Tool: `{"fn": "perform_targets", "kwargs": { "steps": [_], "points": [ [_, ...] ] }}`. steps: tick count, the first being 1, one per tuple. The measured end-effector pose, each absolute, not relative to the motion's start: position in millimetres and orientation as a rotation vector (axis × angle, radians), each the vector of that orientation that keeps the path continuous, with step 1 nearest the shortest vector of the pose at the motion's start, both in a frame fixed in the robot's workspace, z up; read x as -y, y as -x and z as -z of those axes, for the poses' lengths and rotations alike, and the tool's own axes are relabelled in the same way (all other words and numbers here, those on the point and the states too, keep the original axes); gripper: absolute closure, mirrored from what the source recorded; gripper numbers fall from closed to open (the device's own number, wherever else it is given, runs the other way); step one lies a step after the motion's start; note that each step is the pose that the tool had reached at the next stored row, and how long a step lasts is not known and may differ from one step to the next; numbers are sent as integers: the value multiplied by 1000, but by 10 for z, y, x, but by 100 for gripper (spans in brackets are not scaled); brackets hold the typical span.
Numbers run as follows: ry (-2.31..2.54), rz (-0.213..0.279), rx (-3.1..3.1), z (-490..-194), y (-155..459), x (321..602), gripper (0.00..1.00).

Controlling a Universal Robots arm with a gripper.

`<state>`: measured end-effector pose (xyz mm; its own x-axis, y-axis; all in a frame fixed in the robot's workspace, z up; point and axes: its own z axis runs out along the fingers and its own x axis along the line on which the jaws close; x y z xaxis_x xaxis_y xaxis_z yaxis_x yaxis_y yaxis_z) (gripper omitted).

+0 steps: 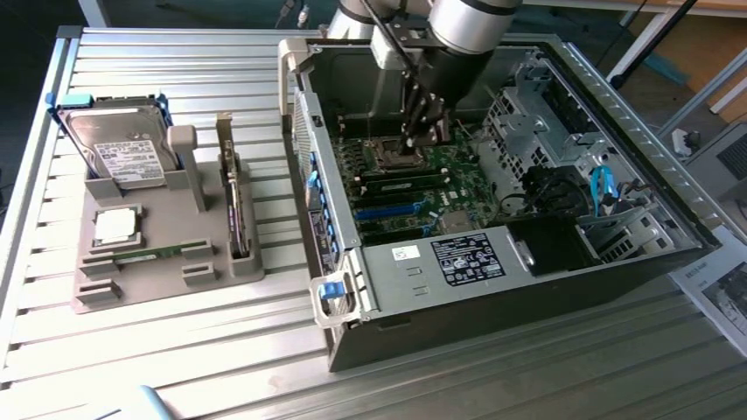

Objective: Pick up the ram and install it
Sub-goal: 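Press down the ram until it locks into place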

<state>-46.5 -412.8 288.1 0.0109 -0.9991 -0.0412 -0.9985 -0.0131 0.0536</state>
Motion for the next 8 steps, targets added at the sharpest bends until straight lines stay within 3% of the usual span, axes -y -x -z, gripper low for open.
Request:
{"fn": "perform_targets", "kwargs": {
  "steps": [8],
  "points": [
    [-2214,131,2188,-2881,145,4128,90]
  ]
}}
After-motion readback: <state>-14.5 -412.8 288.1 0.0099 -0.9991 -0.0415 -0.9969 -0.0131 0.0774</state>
